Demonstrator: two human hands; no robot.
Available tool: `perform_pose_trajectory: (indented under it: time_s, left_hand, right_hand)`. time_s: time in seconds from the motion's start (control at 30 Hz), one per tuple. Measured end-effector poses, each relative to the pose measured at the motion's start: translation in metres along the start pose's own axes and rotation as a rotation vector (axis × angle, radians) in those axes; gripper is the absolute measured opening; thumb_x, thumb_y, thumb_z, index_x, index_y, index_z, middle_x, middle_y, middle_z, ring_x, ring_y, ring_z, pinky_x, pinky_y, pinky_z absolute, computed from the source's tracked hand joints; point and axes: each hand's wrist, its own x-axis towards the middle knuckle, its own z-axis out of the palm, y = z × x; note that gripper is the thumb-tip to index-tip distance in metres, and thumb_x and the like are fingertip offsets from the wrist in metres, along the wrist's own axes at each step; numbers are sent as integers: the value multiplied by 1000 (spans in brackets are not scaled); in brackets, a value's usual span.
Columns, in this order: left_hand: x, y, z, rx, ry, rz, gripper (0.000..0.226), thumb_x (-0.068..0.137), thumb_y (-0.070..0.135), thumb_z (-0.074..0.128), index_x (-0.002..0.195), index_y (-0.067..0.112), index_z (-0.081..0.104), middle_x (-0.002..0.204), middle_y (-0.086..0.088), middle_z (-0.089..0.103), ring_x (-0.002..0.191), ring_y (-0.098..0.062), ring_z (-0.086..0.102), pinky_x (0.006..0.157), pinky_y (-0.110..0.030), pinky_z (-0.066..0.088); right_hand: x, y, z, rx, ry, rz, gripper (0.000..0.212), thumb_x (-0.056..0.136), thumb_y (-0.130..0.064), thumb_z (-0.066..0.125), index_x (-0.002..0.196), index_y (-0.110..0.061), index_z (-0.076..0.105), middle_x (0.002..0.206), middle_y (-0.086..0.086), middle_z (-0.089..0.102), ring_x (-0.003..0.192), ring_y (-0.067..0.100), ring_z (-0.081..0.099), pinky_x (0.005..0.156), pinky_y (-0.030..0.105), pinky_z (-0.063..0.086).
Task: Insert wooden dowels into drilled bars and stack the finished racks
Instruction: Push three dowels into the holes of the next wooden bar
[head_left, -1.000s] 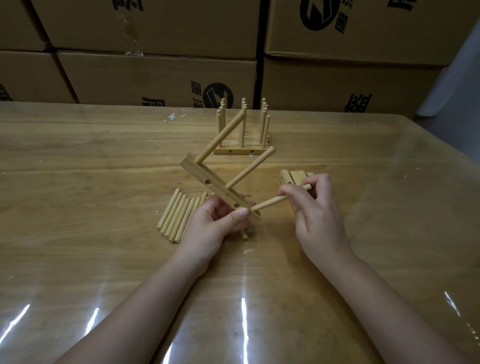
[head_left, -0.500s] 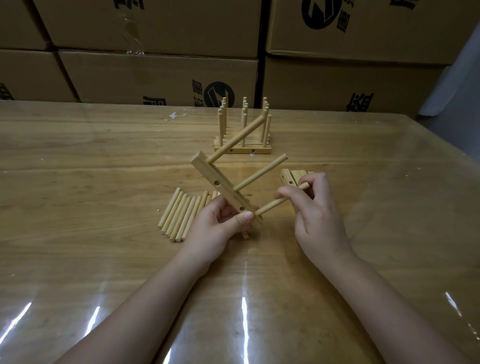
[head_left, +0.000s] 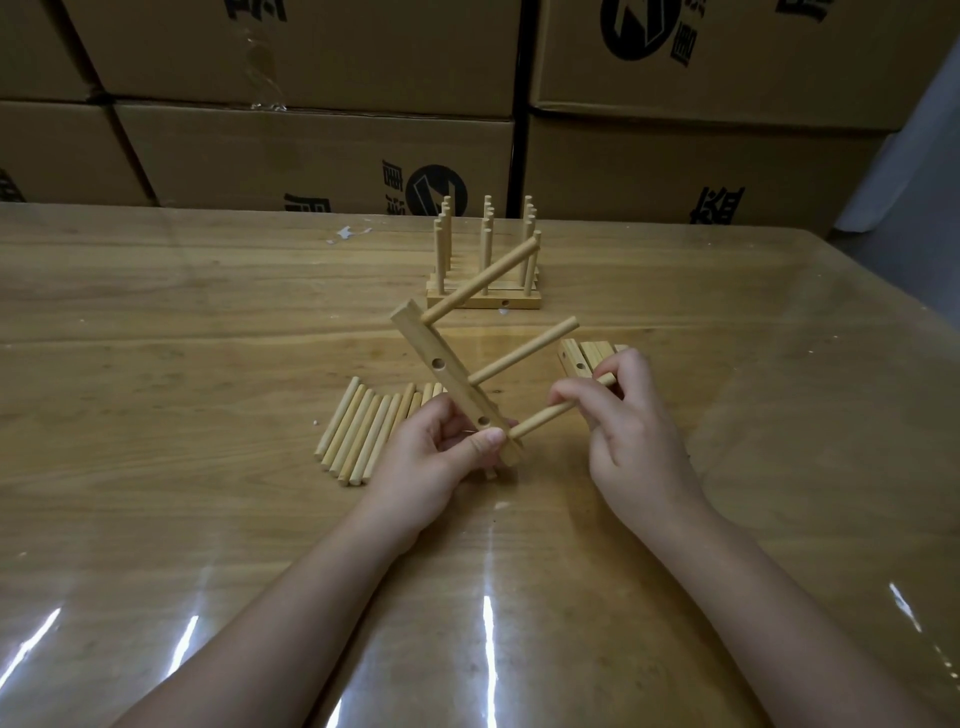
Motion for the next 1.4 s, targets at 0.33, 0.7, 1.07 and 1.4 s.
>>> perform_pose_trajectory:
  time_s: [0.33, 0.7, 1.07, 1.4]
  left_hand:
    - [3, 1, -2, -54, 49, -9, 31, 80, 29, 58, 106, 15, 65, 91, -4, 67, 76, -12, 65, 68, -28, 59]
    - [4, 0, -3, -70, 15, -13, 27, 80, 28, 58, 100, 12, 66, 80, 5, 69, 73, -8, 66, 65, -23, 56]
    - [4, -3, -6, -33, 4, -29, 27, 81, 27, 60, 101, 9, 67, 84, 4, 69, 80, -11, 66, 70, -28, 57]
    - [1, -1, -5, -15, 26, -13, 25, 80, 24, 60, 98, 10, 67, 85, 4, 70, 82, -11, 66, 70, -26, 57]
  right_hand:
    - [-1, 4, 1, 397, 1, 196, 20, 91, -15, 54, 106, -26, 60, 87, -19, 54, 81, -2, 52, 70, 9, 40]
    - [3, 4, -1, 908, -39, 407, 14, 88, 4, 56, 89, -7, 65, 92, 4, 71, 91, 16, 67, 76, 24, 54]
    - [1, 1, -3, 916, -20, 478, 16, 85, 8, 57, 84, -5, 67, 86, 8, 72, 85, 19, 70, 71, 24, 56]
    - [-1, 0, -1, 963, -14, 547, 15, 84, 10, 56, 83, -2, 66, 84, 9, 73, 81, 19, 71, 68, 21, 56]
